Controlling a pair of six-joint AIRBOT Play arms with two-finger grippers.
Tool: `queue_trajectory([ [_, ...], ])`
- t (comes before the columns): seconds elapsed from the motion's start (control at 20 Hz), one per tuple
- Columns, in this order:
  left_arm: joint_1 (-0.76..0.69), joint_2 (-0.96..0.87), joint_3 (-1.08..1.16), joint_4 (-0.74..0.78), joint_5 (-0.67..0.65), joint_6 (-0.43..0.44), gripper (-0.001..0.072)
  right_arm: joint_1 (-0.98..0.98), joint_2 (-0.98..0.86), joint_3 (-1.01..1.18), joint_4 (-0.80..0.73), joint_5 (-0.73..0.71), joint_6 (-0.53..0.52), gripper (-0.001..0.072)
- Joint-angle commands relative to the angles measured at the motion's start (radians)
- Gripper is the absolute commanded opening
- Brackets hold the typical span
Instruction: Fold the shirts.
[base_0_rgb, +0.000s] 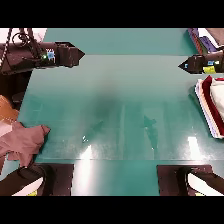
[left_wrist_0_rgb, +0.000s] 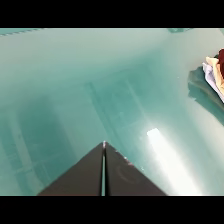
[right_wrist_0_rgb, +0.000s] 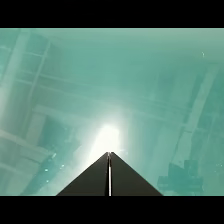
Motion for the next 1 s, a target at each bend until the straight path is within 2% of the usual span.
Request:
queue_trajectory([
  [0.0, -0.001, 0.0, 0.0, 0.0, 0.0, 0.0, 0.0024, 0.002, -0.001, 0.0, 0.001, 0.005, 0.0, 0.0024],
  [0.55, -0.001, 0.0, 0.0, -0.001, 0.005, 0.0, 0.0024, 0.002, -0.001, 0.0, 0.0, 0.042, 0.0, 0.0024],
  [0.7, 0.0, 0.0, 0.0, -0.001, 0.086, 0.001, 0.0023, 0.002, -0.001, 0.0, 0.0, 0.059, 0.0, 0.0024],
  [0.8, 0.002, 0.019, 0.002, 0.056, -0.017, 0.0, 0.0023, 0.002, -0.001, 0.0, 0.0, 0.06, 0.0, 0.0024],
  [0.85, 0.002, 0.037, 0.001, 0.145, -0.134, -0.023, 0.0023, 0.002, -0.001, 0.0, 0.0, 0.064, 0.0, 0.0024],
  [0.95, 0.002, 0.069, -0.003, 0.377, -0.408, -0.125, 0.0023, 0.002, -0.001, 0.0, 0.0, 0.067, 0.0, 0.0024],
])
